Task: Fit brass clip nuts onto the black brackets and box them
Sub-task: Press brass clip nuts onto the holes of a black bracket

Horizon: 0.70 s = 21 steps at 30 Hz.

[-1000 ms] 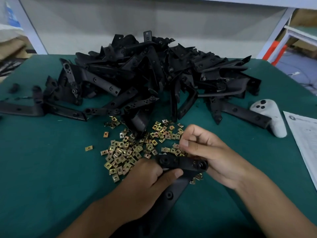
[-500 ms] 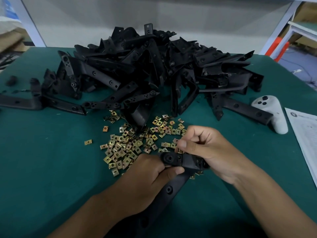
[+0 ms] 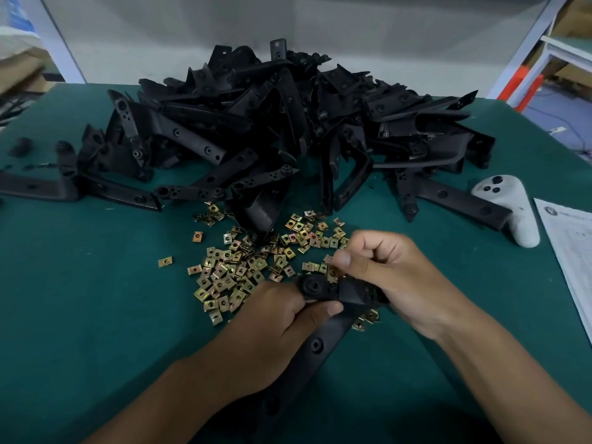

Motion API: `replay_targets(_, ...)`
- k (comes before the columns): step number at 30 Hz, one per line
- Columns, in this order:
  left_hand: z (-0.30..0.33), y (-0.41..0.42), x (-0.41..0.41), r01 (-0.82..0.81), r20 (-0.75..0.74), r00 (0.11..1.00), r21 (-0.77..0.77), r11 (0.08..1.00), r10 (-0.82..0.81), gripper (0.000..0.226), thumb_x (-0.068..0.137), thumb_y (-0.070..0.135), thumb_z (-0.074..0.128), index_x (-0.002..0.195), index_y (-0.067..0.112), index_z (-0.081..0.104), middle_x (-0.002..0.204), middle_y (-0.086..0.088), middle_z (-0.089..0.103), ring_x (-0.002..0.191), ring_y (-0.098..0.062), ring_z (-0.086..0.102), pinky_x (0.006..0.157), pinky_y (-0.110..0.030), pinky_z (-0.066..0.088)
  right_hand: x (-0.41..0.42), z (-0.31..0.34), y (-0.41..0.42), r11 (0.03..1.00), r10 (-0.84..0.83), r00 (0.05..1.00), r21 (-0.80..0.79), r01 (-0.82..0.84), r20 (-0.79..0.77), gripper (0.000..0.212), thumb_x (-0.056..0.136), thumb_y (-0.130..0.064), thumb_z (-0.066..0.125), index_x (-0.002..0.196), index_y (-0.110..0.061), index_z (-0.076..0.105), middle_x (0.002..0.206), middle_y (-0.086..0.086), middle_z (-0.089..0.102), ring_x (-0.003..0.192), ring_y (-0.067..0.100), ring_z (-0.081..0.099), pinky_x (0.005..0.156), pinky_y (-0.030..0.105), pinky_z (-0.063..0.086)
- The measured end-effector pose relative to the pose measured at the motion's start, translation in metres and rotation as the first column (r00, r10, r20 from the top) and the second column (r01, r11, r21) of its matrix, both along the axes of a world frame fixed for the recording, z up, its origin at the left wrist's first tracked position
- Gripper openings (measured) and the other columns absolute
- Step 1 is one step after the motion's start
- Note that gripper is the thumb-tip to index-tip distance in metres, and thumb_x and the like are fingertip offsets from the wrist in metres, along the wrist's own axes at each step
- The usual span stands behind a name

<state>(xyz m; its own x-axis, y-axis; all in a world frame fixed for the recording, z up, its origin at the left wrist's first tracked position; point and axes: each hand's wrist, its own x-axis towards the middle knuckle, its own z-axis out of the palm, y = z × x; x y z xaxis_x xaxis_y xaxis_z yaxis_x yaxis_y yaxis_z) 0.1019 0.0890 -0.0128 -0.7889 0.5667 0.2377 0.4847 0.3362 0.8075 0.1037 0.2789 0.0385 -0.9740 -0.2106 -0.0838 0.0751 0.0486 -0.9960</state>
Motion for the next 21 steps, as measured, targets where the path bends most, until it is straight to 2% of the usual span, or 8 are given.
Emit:
replay_targets(3, 0.001, -0.001, 0.000, -0.031, 0.048, 0.998, 0.017, 0.999, 0.030, 0.031, 0.099, 0.048, 0.051, 0.087, 0.026, 0.070, 0.058, 0.029, 0.054, 0.052, 0.011, 0.050, 0.052, -0.002, 0.031, -0.002, -0.002, 0.003, 0.998, -0.041, 0.999, 0.046, 0.041, 0.007, 0.029, 0.085, -0.054, 0.069, 0.074, -0.028, 0.077, 0.083, -0.007, 0.076, 0.082, 0.004, 0.070, 0.070, 0.015, 0.051)
replay_targets(6, 0.001, -0.003, -0.002, 0.012, 0.158, 0.987, 0.114, 0.993, -0.030, 0.036, 0.096, 0.053, 0.054, 0.130, 0.040, 0.051, 0.104, 0.031, 0.070, 0.093, 0.010, 0.067, 0.075, -0.018, 0.053, -0.003, -0.005, 0.003, 0.996, -0.048, 0.999, 0.078, 0.050, -0.024, 0.029, 0.087, -0.053, 0.065, 0.081, -0.028, 0.080, 0.102, -0.006, 0.076, 0.096, 0.006, 0.070, 0.083, 0.025, 0.048)
replay_targets(8, -0.001, -0.004, -0.002, 0.016, 0.149, 0.988, 0.160, 0.987, -0.041, 0.046, 0.096, 0.054, 0.055, 0.139, 0.052, 0.038, 0.127, 0.032, 0.062, 0.111, 0.006, 0.064, 0.087, -0.020, 0.052, -0.003, -0.005, 0.003, 0.996, -0.042, 0.998, 0.078, 0.045, -0.043, 0.028, 0.091, -0.049, 0.064, 0.083, -0.027, 0.081, 0.107, -0.005, 0.074, 0.103, 0.010, 0.068, 0.086, 0.029, 0.046)
replay_targets(11, 0.000, -0.003, -0.004, 0.015, 0.166, 0.984, 0.249, 0.968, -0.058, 0.053, 0.099, 0.047, 0.058, 0.147, 0.048, 0.036, 0.144, 0.027, 0.052, 0.129, -0.001, 0.056, 0.102, -0.030, 0.051, -0.005, -0.007, 0.005, 0.999, -0.023, 1.000, -0.026, 0.023, 0.011, 0.023, 0.093, -0.038, 0.059, 0.090, -0.025, 0.078, 0.106, -0.005, 0.073, 0.096, 0.006, 0.065, 0.080, 0.021, 0.048)
replay_targets(14, -0.001, -0.006, -0.006, -0.035, 0.192, 0.981, 0.297, 0.954, -0.024, 0.043, 0.097, 0.045, 0.061, 0.137, 0.048, 0.049, 0.134, 0.017, 0.062, 0.121, -0.012, 0.064, 0.099, -0.046, 0.055, -0.011, -0.010, 0.010, 0.931, -0.091, 0.977, -0.331, 0.152, 0.190, 0.028, 0.091, -0.003, 0.046, 0.090, -0.016, 0.070, 0.101, 0.003, 0.070, 0.078, 0.009, 0.057, 0.072, 0.021, 0.048)
replay_targets(16, -0.002, -0.006, -0.006, -0.047, 0.199, 0.980, 0.286, 0.957, -0.012, 0.041, 0.095, 0.048, 0.062, 0.135, 0.047, 0.051, 0.119, 0.012, 0.068, 0.106, -0.021, 0.070, 0.092, -0.056, 0.056, -0.014, -0.011, 0.014, 0.868, -0.151, 0.939, -0.414, 0.276, 0.309, 0.041, 0.085, 0.016, 0.035, 0.095, -0.010, 0.066, 0.101, 0.009, 0.075, 0.074, 0.010, 0.059, 0.070, 0.024, 0.050)
replay_targets(18, -0.003, -0.006, -0.004, -0.046, 0.216, 0.976, 0.274, 0.960, -0.015, 0.045, 0.094, 0.056, 0.062, 0.136, 0.045, 0.051, 0.109, 0.001, 0.070, 0.097, -0.038, 0.070, 0.086, -0.063, 0.055, -0.016, -0.010, 0.016, 0.838, -0.174, 0.916, -0.435, 0.331, 0.363, 0.046, 0.087, 0.023, 0.033, 0.106, -0.005, 0.063, 0.105, 0.012, 0.077, 0.074, 0.010, 0.067, 0.064, 0.021, 0.055)
replay_targets(21, -0.004, -0.005, -0.005, -0.041, 0.246, 0.969, 0.285, 0.958, -0.032, 0.046, 0.093, 0.058, 0.062, 0.136, 0.044, 0.052, 0.107, 0.000, 0.071, 0.096, -0.041, 0.069, 0.088, -0.064, 0.055, -0.018, -0.008, 0.015, 0.830, -0.156, 0.915, -0.453, 0.326, 0.372, 0.041, 0.093, 0.020, 0.040, 0.121, -0.002, 0.060, 0.112, 0.015, 0.075, 0.087, 0.013, 0.075, 0.068, 0.020, 0.059)
